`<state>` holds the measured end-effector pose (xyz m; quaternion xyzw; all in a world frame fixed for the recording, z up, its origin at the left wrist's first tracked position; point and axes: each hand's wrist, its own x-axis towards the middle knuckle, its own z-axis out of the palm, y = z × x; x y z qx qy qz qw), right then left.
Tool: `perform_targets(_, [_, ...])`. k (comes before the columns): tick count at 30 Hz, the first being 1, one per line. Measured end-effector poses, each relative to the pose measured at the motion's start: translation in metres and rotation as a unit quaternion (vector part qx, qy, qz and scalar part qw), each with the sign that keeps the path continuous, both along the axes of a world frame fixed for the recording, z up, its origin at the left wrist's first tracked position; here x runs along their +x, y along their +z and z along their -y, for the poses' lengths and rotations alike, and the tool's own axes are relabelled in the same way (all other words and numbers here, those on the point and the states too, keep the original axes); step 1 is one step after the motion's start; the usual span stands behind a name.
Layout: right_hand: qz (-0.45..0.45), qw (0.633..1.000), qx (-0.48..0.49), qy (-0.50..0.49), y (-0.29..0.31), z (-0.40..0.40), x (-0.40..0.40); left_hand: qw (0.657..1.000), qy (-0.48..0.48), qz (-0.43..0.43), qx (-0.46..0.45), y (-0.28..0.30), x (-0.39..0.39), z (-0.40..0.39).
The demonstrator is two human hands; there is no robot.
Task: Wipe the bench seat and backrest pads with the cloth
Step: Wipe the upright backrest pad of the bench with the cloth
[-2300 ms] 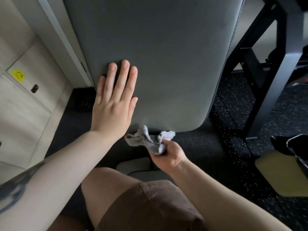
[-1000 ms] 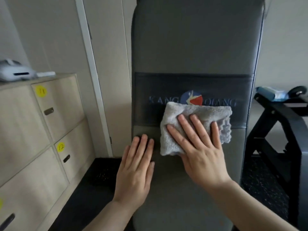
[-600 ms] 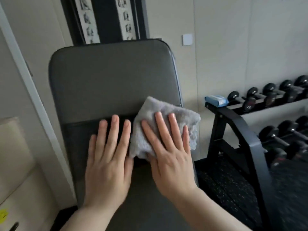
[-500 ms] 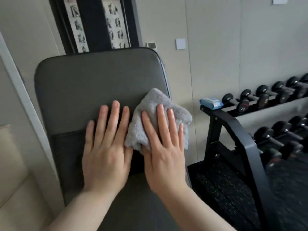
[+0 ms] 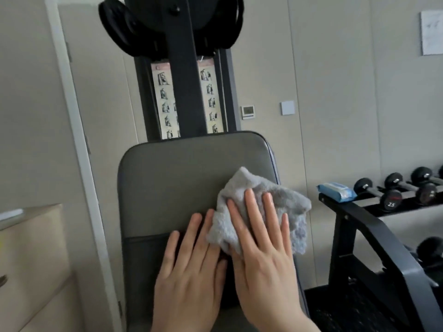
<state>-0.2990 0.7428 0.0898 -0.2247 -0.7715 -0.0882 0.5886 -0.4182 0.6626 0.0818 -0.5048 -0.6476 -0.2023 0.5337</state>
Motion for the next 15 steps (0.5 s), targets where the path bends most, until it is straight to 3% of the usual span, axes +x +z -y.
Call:
perform_targets(3, [0.042, 0.998, 0.047, -0.019, 0.008, -0.013, 0.015, 0.999, 0.009, -0.029, -0.013, -0.009, -0.017, 0.019])
perform_targets(8, [-0.028, 0.999, -0.018, -0.028, 0.068, 0.005, -0.021, 0.999, 0.049, -0.008, 0.008, -0.022, -0.023, 0.027])
perform_targets(13, [0.166, 0.976, 0.142, -0.010, 0.043, 0.010, -0.020, 0.995, 0.063, 0.024, 0.072, -0.030, -0.031, 0.026])
perform_targets(15, [0.190, 0.970, 0.153, -0.011, 0.054, 0.002, -0.009, 0.993, 0.074, 0.044, 0.083, -0.034, -0.029, 0.026])
